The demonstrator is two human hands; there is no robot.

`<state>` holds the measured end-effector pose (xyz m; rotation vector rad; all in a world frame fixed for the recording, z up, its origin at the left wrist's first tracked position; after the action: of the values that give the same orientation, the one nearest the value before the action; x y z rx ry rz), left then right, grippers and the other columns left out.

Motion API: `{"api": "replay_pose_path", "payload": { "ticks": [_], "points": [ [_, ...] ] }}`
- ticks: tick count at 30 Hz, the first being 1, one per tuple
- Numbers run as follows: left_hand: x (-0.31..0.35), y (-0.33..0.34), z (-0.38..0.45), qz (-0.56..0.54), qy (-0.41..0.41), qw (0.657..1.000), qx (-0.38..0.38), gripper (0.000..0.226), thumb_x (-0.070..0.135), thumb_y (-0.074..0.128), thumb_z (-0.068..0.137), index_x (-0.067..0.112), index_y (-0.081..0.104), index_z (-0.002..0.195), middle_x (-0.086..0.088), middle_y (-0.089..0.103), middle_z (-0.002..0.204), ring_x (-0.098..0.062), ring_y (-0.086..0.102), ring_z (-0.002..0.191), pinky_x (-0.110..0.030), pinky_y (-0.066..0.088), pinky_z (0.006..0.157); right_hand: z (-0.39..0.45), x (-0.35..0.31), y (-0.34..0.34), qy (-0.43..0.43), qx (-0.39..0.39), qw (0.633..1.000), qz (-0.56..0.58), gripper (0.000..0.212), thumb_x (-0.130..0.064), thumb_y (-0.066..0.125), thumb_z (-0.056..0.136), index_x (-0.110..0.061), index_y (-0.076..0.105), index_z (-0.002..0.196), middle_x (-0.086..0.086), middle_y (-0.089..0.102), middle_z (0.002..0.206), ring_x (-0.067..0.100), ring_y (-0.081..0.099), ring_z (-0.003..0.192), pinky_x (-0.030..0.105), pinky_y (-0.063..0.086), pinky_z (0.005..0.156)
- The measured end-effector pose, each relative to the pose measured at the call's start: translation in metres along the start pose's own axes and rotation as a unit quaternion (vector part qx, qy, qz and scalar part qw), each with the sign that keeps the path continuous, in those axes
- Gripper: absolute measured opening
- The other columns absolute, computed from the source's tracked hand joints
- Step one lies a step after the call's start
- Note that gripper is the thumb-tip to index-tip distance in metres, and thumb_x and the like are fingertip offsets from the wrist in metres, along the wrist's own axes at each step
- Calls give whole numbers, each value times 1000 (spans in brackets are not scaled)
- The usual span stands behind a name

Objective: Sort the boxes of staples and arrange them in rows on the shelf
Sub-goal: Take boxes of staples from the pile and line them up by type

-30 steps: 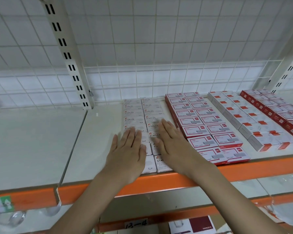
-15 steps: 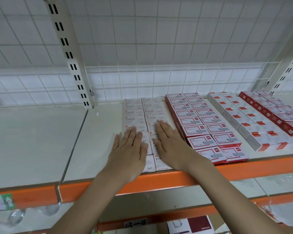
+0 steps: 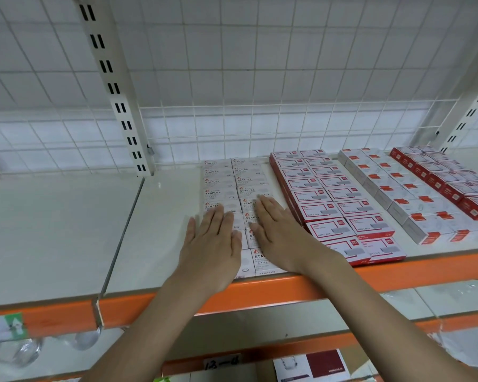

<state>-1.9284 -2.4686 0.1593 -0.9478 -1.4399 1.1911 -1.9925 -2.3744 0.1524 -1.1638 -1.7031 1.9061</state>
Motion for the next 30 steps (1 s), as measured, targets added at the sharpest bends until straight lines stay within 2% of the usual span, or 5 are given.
{"api": "replay_pose_path", "payload": {
  "ticks": [10, 16, 20, 24, 30],
  "points": [
    [-6, 0, 3, 0, -9, 1000, -9, 55, 39, 7, 100, 16, -7, 148, 1, -14, 156, -11, -16, 142, -34, -16, 111, -8, -6, 3, -4, 5, 1000, -6, 56, -39, 16, 101, -16, -1, 149, -3, -9, 157, 8, -14, 142, 24, -15, 106],
    [-5, -3, 4, 6, -2, 1000, -7, 55, 40, 8, 100, 17, -2, 149, 1, -11, 157, -10, -15, 142, -34, -16, 111, -7, -9, -1, -22, 3, 1000, 1, 56, -39, 17, 101, -17, 1, 149, -4, -7, 157, 7, -12, 142, 24, -13, 108],
    [-3, -2, 7, 0, -1, 1000, -12, 56, 41, 8, 100, 17, -4, 149, 1, -13, 156, -10, -16, 142, -35, -15, 112, -4, -7, -7, -16, 34, 999, 17, 55, -38, 19, 101, -16, 5, 149, -1, -3, 157, 9, -9, 143, 31, -6, 117],
    [-3, 0, 13, 0, -9, 1000, -16, 56, 41, 8, 100, 17, -4, 149, 0, -12, 156, -11, -15, 142, -35, -16, 111, 4, -3, -1, -5, 1, 1000, -19, 55, -37, 16, 101, -13, 3, 149, 0, -4, 157, 11, -10, 143, 29, -11, 112],
    [-4, -4, 19, 2, -10, 1000, -18, 55, 38, 9, 100, 16, -2, 149, 1, -10, 157, -11, -12, 143, -35, -13, 112, 9, -5, -4, -2, -4, 1000, -20, 55, -37, 16, 101, -13, 5, 149, 1, -2, 158, 12, -7, 144, 29, -8, 112]
  ]
}}
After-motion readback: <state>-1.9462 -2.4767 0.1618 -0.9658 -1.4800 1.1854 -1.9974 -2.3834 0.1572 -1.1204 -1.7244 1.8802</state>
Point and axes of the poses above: each hand's wrist, its own z-axis towards the middle knuckle, its own y-axis out of the palm, x = y × z, the point moved 8 cm from there along z, towards the middle knuckle
